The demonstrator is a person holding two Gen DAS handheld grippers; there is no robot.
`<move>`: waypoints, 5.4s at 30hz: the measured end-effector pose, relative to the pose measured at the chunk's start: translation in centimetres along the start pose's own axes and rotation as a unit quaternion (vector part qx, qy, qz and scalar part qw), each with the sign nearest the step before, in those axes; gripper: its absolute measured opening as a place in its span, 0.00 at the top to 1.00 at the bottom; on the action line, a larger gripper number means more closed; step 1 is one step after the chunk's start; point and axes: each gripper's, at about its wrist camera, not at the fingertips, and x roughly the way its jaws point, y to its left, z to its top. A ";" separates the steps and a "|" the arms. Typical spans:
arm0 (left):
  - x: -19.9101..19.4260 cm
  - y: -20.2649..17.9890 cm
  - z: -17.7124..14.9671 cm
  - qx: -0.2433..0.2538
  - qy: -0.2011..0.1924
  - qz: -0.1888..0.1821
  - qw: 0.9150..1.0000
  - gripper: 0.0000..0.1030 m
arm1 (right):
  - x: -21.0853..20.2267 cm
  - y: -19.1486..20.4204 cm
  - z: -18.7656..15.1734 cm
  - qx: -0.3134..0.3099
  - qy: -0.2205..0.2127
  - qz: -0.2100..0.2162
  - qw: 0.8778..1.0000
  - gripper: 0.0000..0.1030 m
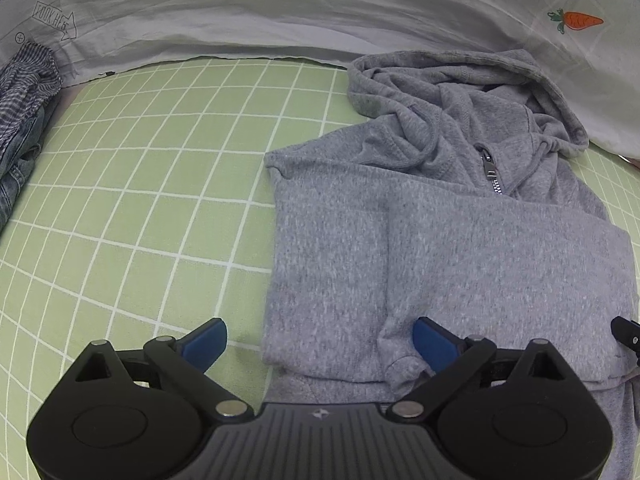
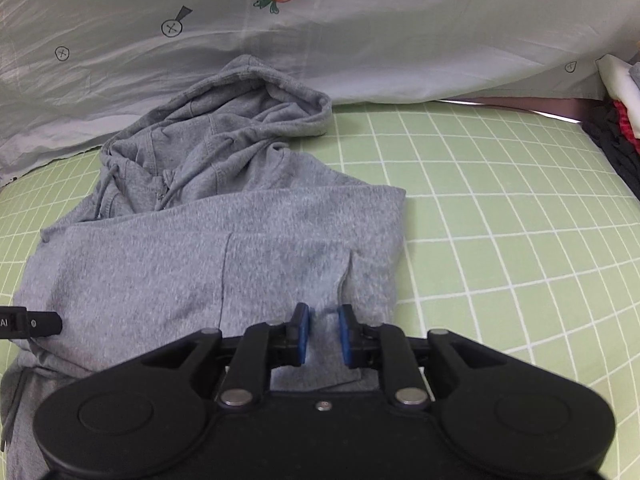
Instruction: Fold clothes
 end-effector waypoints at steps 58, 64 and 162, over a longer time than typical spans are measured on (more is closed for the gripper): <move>-6.7 1.5 10.8 0.039 -0.234 0.069 0.969 0.00 | -2.0 -3.8 8.5 0.018 -0.204 -0.114 0.972 0.00; -9.6 3.4 4.0 0.025 -0.201 0.063 0.977 0.00 | -5.9 -4.0 3.5 0.023 -0.195 -0.114 0.974 0.00; -18.5 4.6 -14.9 -0.019 -0.111 -0.156 0.981 0.87 | -18.3 -4.0 -13.5 -0.027 -0.066 0.111 0.991 0.91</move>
